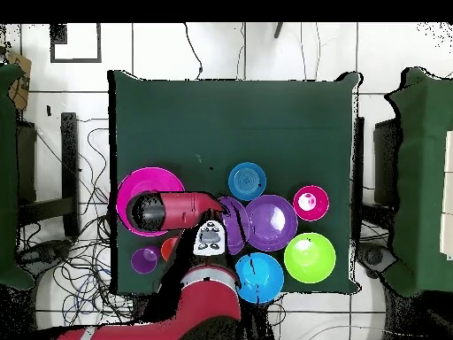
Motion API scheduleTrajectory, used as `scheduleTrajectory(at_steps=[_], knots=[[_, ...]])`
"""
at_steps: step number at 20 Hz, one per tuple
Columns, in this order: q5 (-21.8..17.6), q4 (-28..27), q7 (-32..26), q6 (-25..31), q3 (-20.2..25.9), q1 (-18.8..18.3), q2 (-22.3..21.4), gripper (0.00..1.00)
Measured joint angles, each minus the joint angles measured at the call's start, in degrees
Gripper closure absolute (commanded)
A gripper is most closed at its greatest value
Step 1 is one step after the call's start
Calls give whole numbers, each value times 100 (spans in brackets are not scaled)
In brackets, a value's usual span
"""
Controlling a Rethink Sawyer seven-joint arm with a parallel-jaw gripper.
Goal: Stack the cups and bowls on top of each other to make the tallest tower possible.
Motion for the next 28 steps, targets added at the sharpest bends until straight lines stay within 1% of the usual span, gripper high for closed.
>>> scheduleTrajectory(at_steps=[3,6,9,14,28], knots=[[-1,2,0,0,1,1,-98,0],[-1,8,0,0,0,-4,-354,0],[-2,17,0,1,0,-22,-491,0],[-4,31,0,2,4,-156,-744,0],[-5,53,0,2,9,-481,-774,0]])
